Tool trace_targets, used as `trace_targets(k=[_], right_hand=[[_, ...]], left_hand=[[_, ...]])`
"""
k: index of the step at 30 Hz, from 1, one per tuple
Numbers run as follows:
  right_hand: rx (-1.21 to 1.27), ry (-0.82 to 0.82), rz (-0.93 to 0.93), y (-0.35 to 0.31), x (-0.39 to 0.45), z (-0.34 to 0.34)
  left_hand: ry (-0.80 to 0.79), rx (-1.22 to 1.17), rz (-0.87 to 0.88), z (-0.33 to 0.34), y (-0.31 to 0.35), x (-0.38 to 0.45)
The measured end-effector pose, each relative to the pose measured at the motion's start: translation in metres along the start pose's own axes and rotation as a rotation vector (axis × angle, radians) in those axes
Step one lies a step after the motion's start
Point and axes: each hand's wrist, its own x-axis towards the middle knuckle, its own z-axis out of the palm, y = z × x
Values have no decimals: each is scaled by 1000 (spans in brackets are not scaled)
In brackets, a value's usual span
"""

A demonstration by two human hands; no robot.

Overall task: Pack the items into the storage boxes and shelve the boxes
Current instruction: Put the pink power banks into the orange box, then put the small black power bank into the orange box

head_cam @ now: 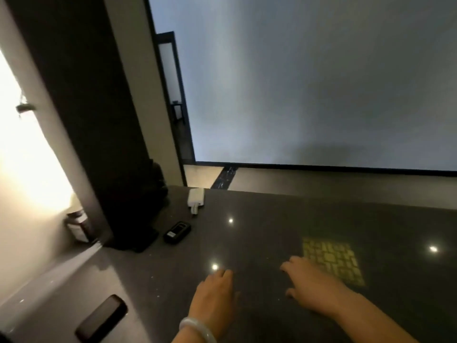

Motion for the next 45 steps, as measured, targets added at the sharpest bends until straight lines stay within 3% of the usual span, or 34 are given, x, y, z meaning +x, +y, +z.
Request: trace_targets(k=[8, 13, 17, 21, 25, 32, 39, 45], right_hand=[[69, -75, -125, -84, 151, 13], [233, -5, -43, -108, 219, 31], [318, -15, 27, -111, 267, 39], [361, -7, 95, -112, 327, 33], [392, 50, 129, -129, 398, 24], [435, 207, 208, -168, 503, 32], [313, 231, 173, -160, 520, 53], [402, 94, 103, -111, 428, 47]], left_hand=[[11, -17, -297, -11, -133, 54], [133, 7, -399, 3, -186, 126], [125, -67, -482, 26, -217, 179], [88, -180, -575, 52, -231, 209], [185, -131, -609, 71, -229, 215], [116, 6, -651, 68, -225, 224], [269, 52, -530, 81, -232, 228], [141, -7, -612, 83, -232, 226]])
